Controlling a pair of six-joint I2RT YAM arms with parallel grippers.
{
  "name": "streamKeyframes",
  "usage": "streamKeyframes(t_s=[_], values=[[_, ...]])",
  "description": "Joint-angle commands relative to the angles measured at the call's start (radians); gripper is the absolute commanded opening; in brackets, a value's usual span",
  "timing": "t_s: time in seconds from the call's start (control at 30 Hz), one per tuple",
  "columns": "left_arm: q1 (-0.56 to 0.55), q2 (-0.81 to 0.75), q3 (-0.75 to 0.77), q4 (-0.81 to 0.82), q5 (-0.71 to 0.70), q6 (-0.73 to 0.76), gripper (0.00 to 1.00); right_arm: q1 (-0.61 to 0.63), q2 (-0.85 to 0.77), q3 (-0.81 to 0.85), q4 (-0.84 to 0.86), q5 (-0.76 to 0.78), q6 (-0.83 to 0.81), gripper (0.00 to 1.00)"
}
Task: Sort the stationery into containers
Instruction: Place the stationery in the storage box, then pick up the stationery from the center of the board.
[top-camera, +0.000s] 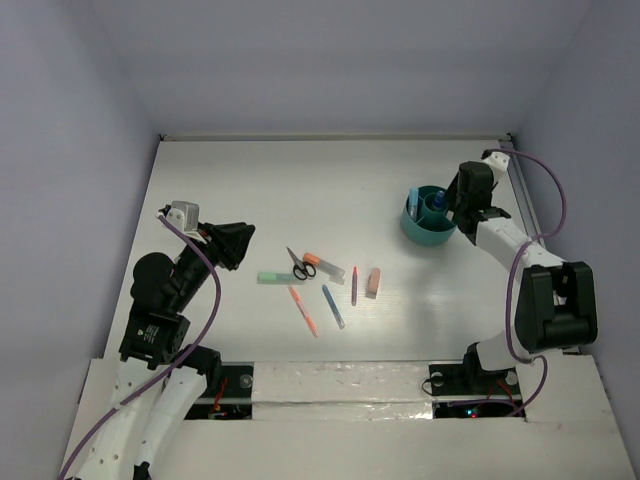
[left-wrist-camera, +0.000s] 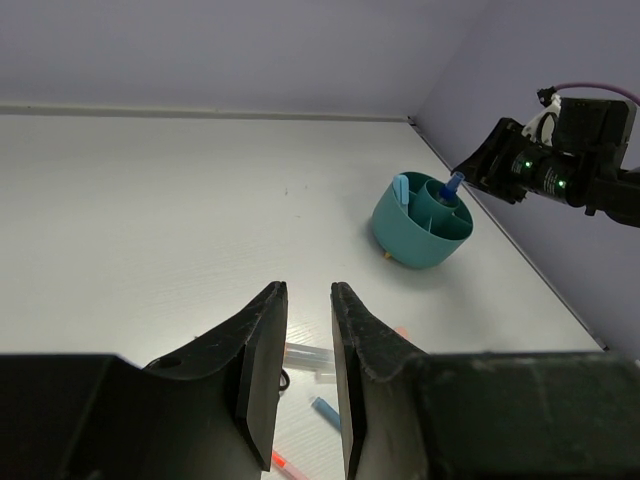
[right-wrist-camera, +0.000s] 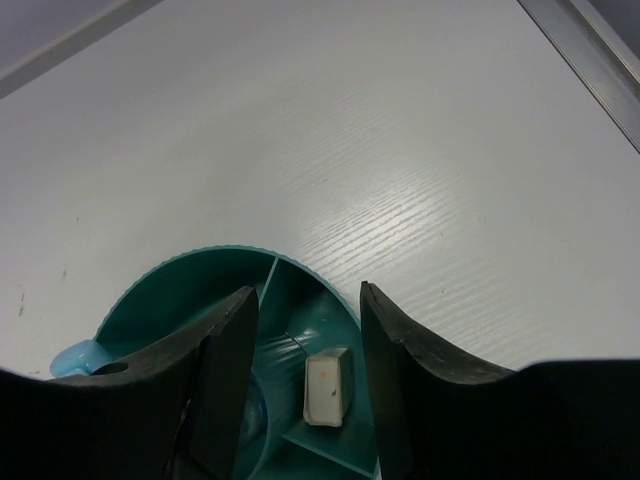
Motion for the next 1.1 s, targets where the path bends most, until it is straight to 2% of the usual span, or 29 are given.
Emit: streamKeyframes(t_s=[0.0, 0.17, 0.33, 0.43, 0.47, 0.5, 0.53, 0.57, 0.67, 0.7, 0.73, 0.83, 0.87, 0.93, 0.97, 1.0, 1.07], values=[[-0.005, -0.007, -0.008, 0.050, 0.017, 0.002, 0.22, 0.001, -0.051, 0.002, 0.000, -0.008, 0.019, 0.52], [-0.005, -0.006, -0.007, 0.050, 0.019, 0.002, 0.21, 0.001, -0.097, -0.009, -0.006, 0.007, 0.017, 0.53], [-0.005, -0.004, -0.008, 0.050, 0.019, 0.001, 0.22, 0.001, -0.213, -0.046, -0.003, 0.041, 0.022, 0.50], [-0.005, -0.004, -0.008, 0.050, 0.019, -0.001, 0.22, 0.001, -0.305, -0.081, -0.009, 0.041, 0.025, 0.35], [-0.005, -0.006, -0.008, 0.050, 0.017, 0.001, 0.22, 0.001, -0.331, -0.105, -0.006, -0.018, 0.025, 0.11], [-0.005, -0.006, -0.008, 0.050, 0.014, 0.001, 0.20, 0.001, -0.354, -0.121, 0.000, -0.072, 0.023, 0.01], [-0.005, -0.004, -0.005, 0.050, 0.012, 0.002, 0.15, 0.001, -0.376, -0.138, 0.010, -0.133, 0.016, 0.00], [-0.005, -0.004, -0.001, 0.047, 0.002, 0.002, 0.02, 0.014, -0.399, -0.151, 0.007, -0.257, 0.011, 0.00], [-0.005, -0.010, 0.004, 0.028, -0.050, 0.004, 0.00, 0.099, -0.381, -0.156, -0.085, -0.411, 0.010, 0.00], [-0.005, -0.010, 0.004, 0.028, -0.058, 0.004, 0.00, 0.140, -0.375, -0.164, -0.104, -0.414, -0.009, 0.00], [-0.005, -0.009, 0.002, 0.030, -0.058, -0.001, 0.00, 0.242, -0.367, -0.170, -0.119, -0.405, -0.018, 0.00], [-0.005, -0.001, 0.004, 0.027, -0.054, -0.001, 0.00, 0.393, -0.321, -0.172, -0.208, -0.356, -0.029, 0.05], [-0.005, 0.002, 0.004, 0.028, -0.052, -0.001, 0.00, 0.465, -0.310, -0.175, -0.245, -0.342, -0.023, 0.14], [-0.005, 0.005, 0.005, 0.030, -0.044, -0.002, 0.01, 0.511, -0.292, -0.187, -0.271, -0.335, 0.016, 0.33], [-0.005, 0.003, 0.004, 0.033, -0.040, -0.001, 0.03, 0.530, -0.287, -0.199, -0.283, -0.316, 0.032, 0.57], [-0.005, 0.003, 0.004, 0.034, -0.035, -0.002, 0.04, 0.554, -0.283, -0.205, -0.296, -0.305, 0.057, 0.66], [-0.005, 0.002, 0.001, 0.034, -0.031, -0.001, 0.07, 0.565, -0.269, -0.224, -0.294, -0.251, 0.072, 0.75]])
